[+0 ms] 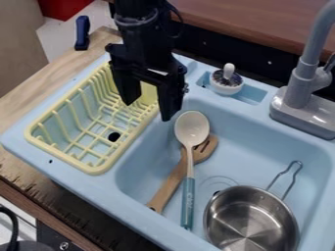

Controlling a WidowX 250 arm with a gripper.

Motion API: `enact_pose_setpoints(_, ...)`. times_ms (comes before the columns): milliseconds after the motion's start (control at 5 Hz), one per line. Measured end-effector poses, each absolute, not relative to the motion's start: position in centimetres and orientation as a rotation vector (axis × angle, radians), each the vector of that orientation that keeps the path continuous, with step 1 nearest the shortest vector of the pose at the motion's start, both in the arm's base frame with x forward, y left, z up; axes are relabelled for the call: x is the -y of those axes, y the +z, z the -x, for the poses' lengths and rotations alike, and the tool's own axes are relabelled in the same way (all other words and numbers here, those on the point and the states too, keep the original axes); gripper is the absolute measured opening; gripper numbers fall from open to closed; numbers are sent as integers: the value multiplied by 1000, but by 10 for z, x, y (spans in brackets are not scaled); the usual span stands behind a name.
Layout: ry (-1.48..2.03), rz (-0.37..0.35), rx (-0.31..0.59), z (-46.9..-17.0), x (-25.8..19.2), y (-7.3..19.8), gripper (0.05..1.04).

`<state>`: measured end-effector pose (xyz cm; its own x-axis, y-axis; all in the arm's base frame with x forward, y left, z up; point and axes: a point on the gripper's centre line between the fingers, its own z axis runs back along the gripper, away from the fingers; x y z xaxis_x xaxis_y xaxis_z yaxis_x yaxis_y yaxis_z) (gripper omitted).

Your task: Moved the silver pan to the top left side of the sink

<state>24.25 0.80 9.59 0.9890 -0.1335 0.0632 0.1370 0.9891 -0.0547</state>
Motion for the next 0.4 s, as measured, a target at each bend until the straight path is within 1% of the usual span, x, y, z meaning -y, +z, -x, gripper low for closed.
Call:
enact_pose_setpoints(200,-368,54,110,-239,21,89,996)
enact_pose_setpoints(400,-496,80,123,-236,43,76,996)
